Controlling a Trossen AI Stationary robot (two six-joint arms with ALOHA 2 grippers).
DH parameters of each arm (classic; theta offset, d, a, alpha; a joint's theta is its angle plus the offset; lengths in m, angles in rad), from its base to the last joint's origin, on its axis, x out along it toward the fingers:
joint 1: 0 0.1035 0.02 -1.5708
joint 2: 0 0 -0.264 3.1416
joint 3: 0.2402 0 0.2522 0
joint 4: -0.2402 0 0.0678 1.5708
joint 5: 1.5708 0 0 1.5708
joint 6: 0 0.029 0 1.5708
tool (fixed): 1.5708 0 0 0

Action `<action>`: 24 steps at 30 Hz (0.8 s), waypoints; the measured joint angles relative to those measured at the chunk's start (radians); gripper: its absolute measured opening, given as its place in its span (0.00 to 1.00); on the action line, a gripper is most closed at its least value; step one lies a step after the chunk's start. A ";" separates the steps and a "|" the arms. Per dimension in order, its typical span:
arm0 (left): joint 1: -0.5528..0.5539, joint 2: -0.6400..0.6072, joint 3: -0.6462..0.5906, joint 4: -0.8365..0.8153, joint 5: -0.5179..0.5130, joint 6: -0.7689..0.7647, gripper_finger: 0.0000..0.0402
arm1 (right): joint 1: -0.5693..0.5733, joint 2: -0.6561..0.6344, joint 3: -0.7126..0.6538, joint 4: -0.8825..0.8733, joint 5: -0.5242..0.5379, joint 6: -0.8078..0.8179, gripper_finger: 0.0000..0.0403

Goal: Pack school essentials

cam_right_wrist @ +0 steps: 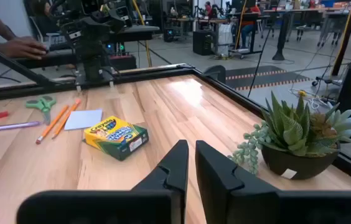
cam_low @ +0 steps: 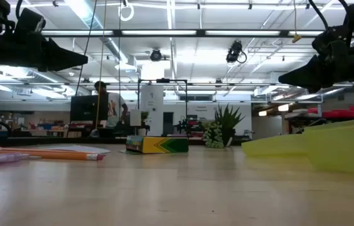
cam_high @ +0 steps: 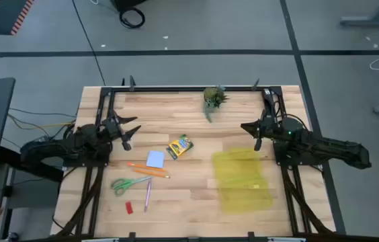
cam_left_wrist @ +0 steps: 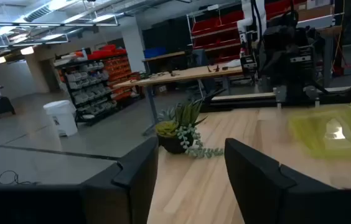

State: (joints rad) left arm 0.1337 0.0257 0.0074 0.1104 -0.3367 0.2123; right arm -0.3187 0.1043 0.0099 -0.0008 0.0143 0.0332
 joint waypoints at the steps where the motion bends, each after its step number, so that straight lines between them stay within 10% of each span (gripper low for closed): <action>1: 0.000 0.000 0.000 0.000 0.000 0.000 0.48 | 0.000 0.000 0.000 0.000 0.000 0.000 0.09; 24: 0.000 0.000 0.000 0.000 0.000 0.000 0.50 | 0.000 0.000 0.000 0.000 0.000 0.000 0.09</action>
State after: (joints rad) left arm 0.1334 0.0257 0.0071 0.1105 -0.3367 0.2123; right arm -0.3185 0.1040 0.0100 -0.0007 0.0142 0.0333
